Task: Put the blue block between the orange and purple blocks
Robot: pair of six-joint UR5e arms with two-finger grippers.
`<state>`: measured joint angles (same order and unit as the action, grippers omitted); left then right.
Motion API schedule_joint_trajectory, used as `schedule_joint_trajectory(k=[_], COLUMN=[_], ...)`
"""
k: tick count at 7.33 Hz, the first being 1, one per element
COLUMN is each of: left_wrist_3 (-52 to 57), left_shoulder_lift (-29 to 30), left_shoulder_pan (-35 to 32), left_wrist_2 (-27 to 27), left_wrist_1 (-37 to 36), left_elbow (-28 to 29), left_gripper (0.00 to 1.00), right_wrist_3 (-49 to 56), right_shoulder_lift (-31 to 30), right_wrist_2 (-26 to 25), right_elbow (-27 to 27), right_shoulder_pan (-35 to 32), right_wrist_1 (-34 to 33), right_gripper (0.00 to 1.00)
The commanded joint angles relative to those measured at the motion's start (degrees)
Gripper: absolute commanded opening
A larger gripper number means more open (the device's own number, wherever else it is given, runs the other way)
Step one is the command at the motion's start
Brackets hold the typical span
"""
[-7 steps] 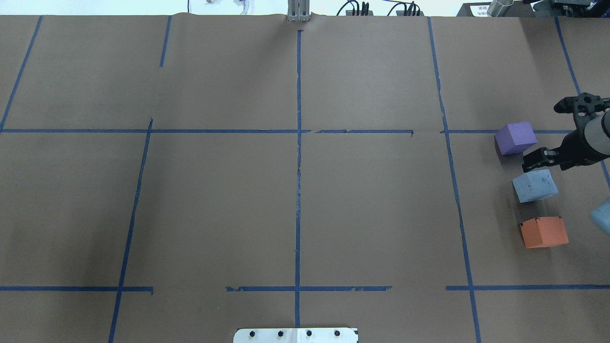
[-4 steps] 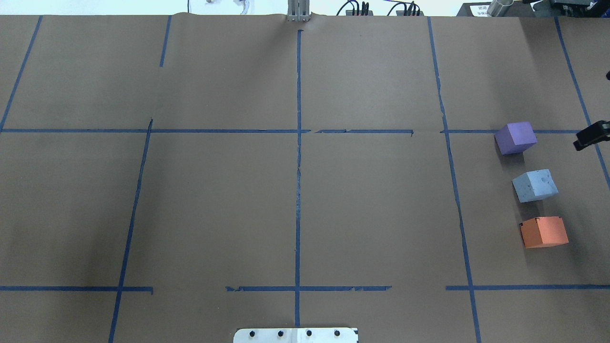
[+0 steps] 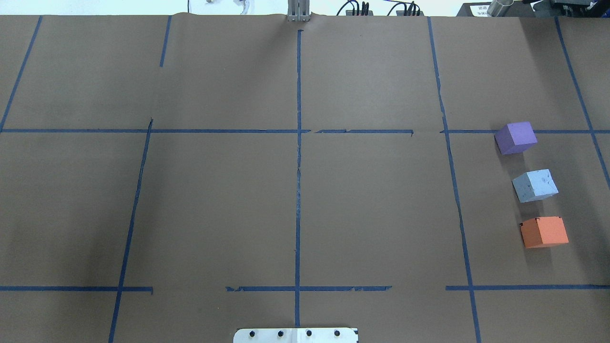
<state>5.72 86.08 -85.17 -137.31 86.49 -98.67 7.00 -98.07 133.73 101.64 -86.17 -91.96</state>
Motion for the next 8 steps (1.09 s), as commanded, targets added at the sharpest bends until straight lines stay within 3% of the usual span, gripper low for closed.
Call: schedule_joint_trajectory(k=[1,8], left_wrist_3=[0.1,-0.1], left_shoulder_lift=[-3.0,-3.8], left_shoulder_pan=[-0.3,-0.7], left_wrist_2=[0.3,2.3], left_wrist_1=[2.4,3.0], left_elbow=[0.1,-0.5], left_gripper=[1.0,1.0], right_wrist_3=[0.1,-1.7], right_shoulder_lift=[-0.7,0.4], right_wrist_2=[0.3,0.6], right_elbow=[-0.6,-0.6], right_shoulder_pan=[-0.9,-0.8], right_wrist_1=[-0.3,-0.2], right_gripper=[1.0,1.0])
